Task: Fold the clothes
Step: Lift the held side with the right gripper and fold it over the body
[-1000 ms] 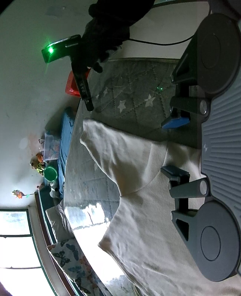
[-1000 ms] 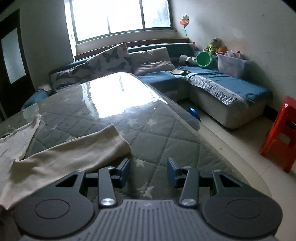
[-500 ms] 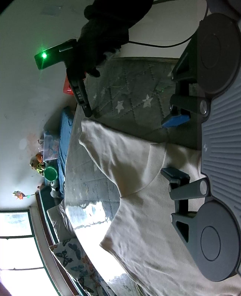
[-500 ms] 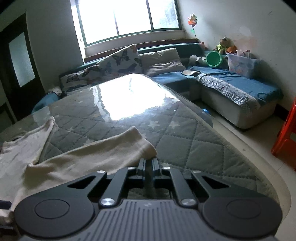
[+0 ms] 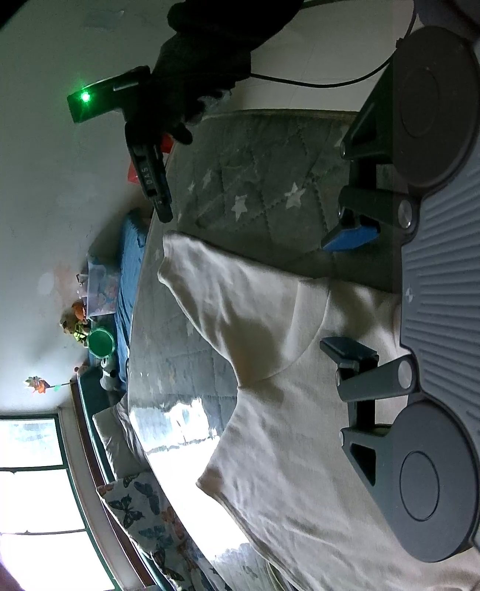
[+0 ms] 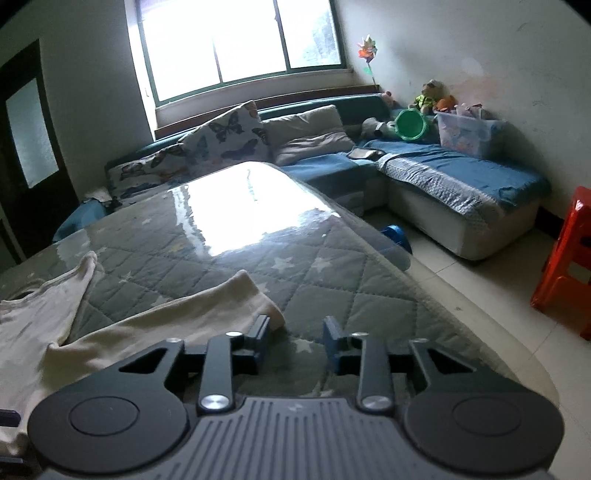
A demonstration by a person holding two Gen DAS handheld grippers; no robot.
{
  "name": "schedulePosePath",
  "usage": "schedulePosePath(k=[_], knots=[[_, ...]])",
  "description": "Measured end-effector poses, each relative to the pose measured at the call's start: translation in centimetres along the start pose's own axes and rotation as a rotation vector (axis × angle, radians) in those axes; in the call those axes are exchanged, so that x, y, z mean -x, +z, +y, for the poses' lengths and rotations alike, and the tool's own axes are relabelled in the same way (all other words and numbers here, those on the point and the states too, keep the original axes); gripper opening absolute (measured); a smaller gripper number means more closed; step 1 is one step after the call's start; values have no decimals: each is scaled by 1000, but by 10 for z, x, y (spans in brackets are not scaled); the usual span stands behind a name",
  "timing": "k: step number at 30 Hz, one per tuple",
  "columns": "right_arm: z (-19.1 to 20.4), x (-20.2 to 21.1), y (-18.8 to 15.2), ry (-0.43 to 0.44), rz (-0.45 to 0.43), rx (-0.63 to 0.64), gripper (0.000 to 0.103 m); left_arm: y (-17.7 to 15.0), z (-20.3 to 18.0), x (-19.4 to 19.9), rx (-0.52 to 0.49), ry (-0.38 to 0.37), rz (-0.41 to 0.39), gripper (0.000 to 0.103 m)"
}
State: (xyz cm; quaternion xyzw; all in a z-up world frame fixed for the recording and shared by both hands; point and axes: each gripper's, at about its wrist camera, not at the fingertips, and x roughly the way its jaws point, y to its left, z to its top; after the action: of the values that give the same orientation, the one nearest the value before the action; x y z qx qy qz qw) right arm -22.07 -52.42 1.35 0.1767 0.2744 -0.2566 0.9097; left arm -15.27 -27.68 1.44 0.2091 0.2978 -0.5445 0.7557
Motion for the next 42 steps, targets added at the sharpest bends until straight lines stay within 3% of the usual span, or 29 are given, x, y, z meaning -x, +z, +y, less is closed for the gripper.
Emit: schedulePosePath(k=[6,10,11,12,17,23,31,36,42], knots=[[11,-20,8,45,23,18,34,1,-1,2,0,0,-6,56],[21,-32,7,16,32,39,32,0,-3,1,-2,-3,-4,57],[23,-32,7,8,29,45,29,0,-3,1,-1,-5,-4,57],[23,-31,6,10,28,43,17,0,-3,1,-1,-7,-4,57],[20,-13,8,64,-3,-20,10,0,-2,-1,5,-10,-5,59],[34,39,31,269,-79,-91,9,0,2,4,21,-2,-20,63],[93,79,63,592,-120,-101,9,-6,14,28,66,26,-70,66],[152,82,66,705,-106,2,9,-20,29,50,115,73,-92,68],[220,67,44,780,-42,117,9,-39,53,79,216,121,-136,70]])
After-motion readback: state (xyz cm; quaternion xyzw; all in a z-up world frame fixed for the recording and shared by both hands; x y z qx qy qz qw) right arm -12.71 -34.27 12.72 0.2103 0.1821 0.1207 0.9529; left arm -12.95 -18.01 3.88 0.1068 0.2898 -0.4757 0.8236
